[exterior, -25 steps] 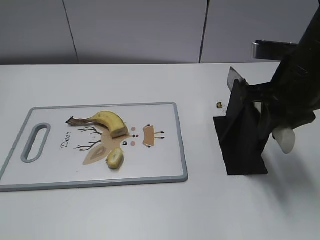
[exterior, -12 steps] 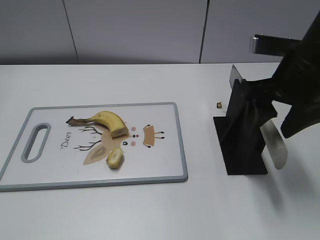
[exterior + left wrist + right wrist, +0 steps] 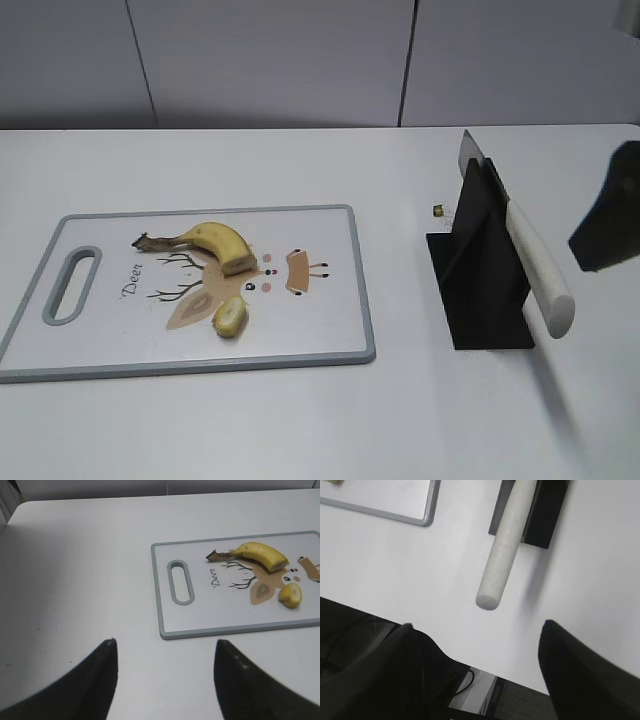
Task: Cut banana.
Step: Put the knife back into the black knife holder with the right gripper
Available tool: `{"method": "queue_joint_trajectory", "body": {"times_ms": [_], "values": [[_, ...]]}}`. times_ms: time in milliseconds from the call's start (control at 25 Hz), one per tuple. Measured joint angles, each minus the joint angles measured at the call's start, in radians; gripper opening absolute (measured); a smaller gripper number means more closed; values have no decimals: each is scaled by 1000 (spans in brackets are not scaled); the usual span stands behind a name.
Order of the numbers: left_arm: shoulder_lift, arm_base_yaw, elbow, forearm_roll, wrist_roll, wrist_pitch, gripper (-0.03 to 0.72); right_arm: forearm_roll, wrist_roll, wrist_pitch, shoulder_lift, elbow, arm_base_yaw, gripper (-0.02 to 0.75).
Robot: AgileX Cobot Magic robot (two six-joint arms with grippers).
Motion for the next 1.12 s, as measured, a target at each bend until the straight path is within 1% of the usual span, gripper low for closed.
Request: {"method": "queue_joint_trajectory", "body": {"times_ms": [280, 440, 600, 920, 1120], "values": [[0, 0, 0, 0, 0, 0, 590, 0, -149, -142, -328, 248, 0, 570], [0, 0, 0, 0, 0, 0, 590, -8, -168, -193, -516, 378, 0, 570], [0, 0, 0, 0, 0, 0, 590, -44, -170, -199, -680, 474, 0, 570], [0, 0, 0, 0, 0, 0, 590, -61, -174, -189, -901, 496, 0, 570], [0, 0, 0, 0, 0, 0, 590, -62, -164, -120, -975, 506, 0, 570]]}}
